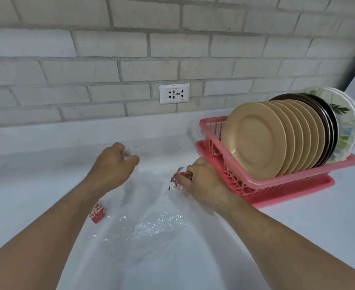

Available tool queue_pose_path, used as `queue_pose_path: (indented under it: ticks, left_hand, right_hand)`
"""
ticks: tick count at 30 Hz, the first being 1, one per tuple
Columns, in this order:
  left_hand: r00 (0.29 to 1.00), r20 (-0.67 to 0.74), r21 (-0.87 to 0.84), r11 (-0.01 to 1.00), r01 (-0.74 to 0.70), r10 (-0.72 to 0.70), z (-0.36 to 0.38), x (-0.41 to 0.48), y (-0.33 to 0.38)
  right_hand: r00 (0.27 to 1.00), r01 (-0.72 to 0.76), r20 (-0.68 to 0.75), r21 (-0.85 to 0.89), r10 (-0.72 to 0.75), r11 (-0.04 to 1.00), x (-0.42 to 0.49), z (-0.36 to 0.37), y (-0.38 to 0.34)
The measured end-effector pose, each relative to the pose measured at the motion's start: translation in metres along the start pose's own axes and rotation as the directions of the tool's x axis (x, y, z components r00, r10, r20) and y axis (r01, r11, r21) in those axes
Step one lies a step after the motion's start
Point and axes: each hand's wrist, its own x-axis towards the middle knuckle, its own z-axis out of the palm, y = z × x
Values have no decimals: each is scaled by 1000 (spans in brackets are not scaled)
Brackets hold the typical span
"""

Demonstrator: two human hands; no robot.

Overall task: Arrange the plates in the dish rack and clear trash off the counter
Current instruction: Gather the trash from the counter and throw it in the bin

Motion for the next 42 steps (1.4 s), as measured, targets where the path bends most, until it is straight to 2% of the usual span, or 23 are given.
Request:
queue_pose_path:
  ticks: [2,3,7,10,13,17,20,21,25,28,31,33,36,39,42]
  left_hand:
    - [996,59,7,998,60,-61,-3,-14,3]
    - [997,47,5,998,57,-58,-2,-22,4]
    - [994,-93,-56,997,45,-50,9,-53,6]
    - [1000,-29,-10,1000,8,-8,18,-75,8]
    - [1000,-24,103,995,9,-6,26,-86,2]
    - [992,-20,295,947,125,-124,47,-103,-15]
    - [967,21,587,786,193,-254,70,-116,-31]
    - [957,23,629,749,210,-288,78,-118,-36]
    - [914,7,605,729,320,-406,89,-117,-43]
    - [947,-22,614,744,266,-320,93,-123,-41]
    - [997,-67,652,758,22,29,114,-145,-35]
    - [991,-58,622,781,-59,120,121,-151,-29]
    - [996,18,501,862,-82,84,120,-151,-17]
    - [999,-37,380,925,20,-6,119,-152,-1]
    - [999,-30,324,946,-21,33,127,-160,33]
  right_hand:
    - [1000,6,7,-37,-6,999,-7,-1,4]
    - [1000,-13,10,-32,14,999,-10,-1,7]
    - [997,-49,60,40,46,998,-28,-5,16]
    - [997,24,76,83,-30,996,-42,-8,22]
    - [996,60,58,89,-65,994,-56,-14,27]
    - [997,64,45,31,-65,997,-78,-24,31]
    - [999,48,22,50,-49,998,-88,-24,36]
    - [999,50,10,52,-50,997,-92,-25,38]
    - [998,56,-12,62,-55,997,-104,-22,48]
    - [998,67,-12,64,-67,996,-113,-21,56]
    - [998,63,13,87,-65,994,-123,-22,63]
    - [998,57,24,125,-61,990,-128,-23,66]
    - [996,65,43,233,-78,970,-139,-34,69]
    - [995,63,57,263,-80,963,-146,-47,80]
    - [999,26,29,304,-37,952,-155,-58,97]
